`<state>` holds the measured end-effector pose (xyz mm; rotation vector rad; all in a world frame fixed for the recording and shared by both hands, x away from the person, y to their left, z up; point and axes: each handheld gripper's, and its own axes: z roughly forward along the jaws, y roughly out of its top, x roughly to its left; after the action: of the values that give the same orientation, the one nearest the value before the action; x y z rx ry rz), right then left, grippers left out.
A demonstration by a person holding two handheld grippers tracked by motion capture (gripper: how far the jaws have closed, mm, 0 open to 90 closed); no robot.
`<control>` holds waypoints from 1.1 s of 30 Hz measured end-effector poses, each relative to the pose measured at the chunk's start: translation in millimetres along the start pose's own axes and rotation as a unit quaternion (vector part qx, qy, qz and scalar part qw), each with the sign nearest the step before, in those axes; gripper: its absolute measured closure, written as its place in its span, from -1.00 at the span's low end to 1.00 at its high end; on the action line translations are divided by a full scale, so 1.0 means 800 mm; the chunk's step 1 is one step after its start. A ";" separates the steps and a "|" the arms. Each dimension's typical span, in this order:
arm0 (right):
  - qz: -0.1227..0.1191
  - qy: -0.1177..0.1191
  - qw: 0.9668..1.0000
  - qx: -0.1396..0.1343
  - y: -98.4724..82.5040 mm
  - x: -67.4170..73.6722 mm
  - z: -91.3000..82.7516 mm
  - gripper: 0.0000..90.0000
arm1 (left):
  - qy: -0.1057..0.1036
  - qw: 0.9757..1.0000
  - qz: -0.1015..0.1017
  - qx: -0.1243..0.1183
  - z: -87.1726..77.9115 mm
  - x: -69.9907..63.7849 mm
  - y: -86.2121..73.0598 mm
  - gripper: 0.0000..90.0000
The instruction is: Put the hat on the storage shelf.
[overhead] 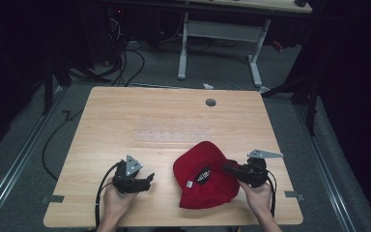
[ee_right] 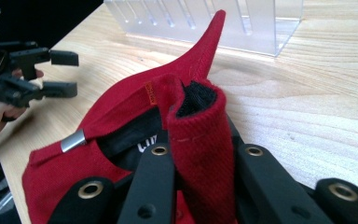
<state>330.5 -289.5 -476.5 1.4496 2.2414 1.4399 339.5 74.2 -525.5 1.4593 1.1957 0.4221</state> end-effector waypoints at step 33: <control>0.027 0.026 0.999 -0.002 0.050 0.006 -0.011 0.84 | -0.128 0.989 0.066 0.023 -0.010 -0.097 0.010 -0.66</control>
<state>349.3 -288.1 -439.8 1.4995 2.2460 1.5142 303.9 14.9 -488.3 1.5846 0.9136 0.2878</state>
